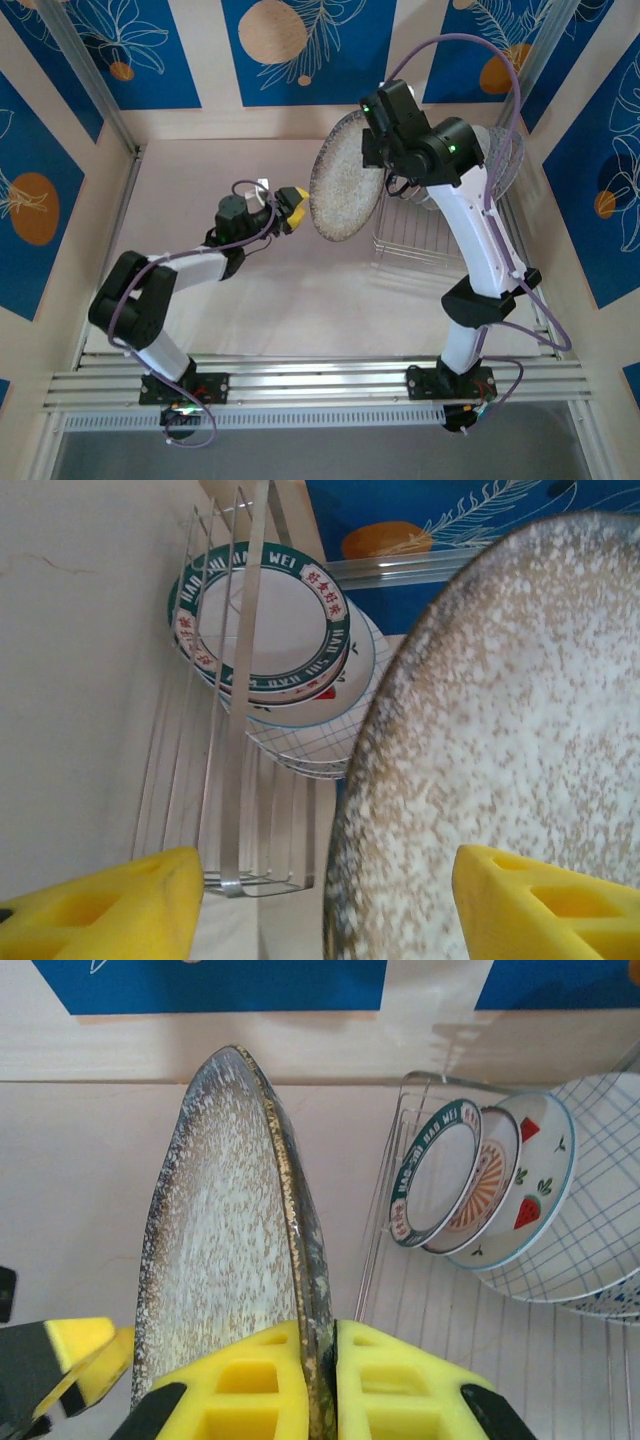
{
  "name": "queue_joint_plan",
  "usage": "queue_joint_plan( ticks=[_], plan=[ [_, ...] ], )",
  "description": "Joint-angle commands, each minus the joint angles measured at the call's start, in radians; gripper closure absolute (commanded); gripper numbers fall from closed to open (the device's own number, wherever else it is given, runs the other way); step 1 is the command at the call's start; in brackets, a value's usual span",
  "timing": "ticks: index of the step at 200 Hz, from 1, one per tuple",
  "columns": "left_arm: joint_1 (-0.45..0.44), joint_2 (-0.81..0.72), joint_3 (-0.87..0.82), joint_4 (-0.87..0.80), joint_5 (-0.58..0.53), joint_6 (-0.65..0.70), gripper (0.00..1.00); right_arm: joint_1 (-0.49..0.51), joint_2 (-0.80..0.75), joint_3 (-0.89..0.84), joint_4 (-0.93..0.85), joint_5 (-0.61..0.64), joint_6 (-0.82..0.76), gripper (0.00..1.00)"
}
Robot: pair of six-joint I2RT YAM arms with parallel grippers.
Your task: Unload the plates from the dish rack
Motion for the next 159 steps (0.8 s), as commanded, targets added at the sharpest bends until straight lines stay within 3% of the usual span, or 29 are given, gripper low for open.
queue_joint_plan(
  ticks=[1,37,57,94,159],
  plan=[
    [0.006,0.042,0.031,0.182,0.068,-0.098,0.35,-0.024,-0.029,0.049,0.146,-0.05,0.109,1.0],
    [0.005,0.085,0.056,0.245,0.102,-0.132,0.35,-0.056,-0.042,0.0,0.185,-0.157,0.119,1.0],
    [0.006,0.116,0.07,0.315,0.123,-0.181,0.42,-0.072,-0.051,-0.035,0.198,-0.204,0.116,1.0],
    [0.005,0.104,0.068,0.289,0.193,-0.171,0.45,-0.13,-0.127,-0.191,0.339,-0.344,0.097,1.0],
    [0.018,0.114,0.063,0.347,0.223,-0.214,0.48,-0.212,-0.198,-0.347,0.469,-0.562,0.1,1.0]
  ],
)
